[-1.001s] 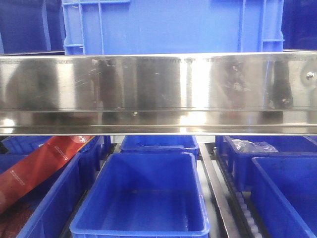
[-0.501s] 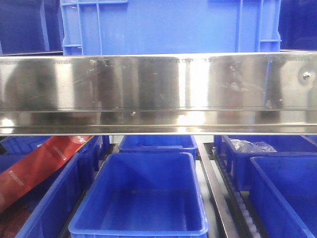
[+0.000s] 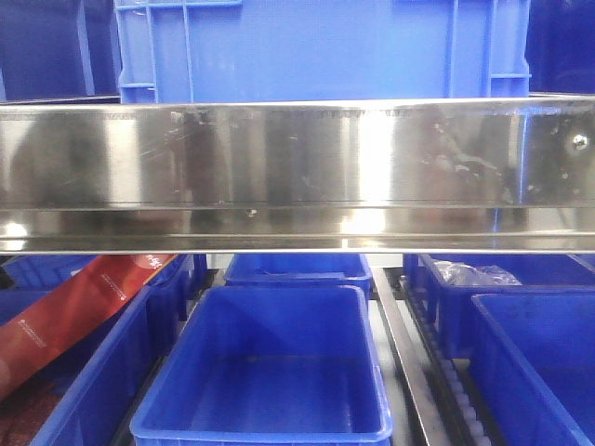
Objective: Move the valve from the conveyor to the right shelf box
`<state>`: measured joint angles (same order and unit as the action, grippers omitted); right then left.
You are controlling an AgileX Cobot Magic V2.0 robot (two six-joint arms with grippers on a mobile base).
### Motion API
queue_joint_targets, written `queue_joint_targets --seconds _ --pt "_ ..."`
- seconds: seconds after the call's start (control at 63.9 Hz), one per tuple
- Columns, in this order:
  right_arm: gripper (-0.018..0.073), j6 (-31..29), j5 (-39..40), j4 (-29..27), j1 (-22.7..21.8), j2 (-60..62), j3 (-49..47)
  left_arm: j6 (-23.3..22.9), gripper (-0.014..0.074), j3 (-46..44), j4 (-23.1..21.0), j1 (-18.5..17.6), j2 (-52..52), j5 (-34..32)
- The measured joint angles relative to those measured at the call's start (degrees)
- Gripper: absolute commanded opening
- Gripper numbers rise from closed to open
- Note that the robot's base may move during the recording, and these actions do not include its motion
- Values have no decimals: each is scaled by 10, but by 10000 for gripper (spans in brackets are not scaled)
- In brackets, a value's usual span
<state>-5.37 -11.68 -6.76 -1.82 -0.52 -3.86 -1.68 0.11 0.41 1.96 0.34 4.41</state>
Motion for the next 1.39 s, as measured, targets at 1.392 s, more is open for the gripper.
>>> queue_joint_targets --seconds 1.392 --pt "-154 1 33 8 0 3 37 0 -111 0 0 0 0 -1"
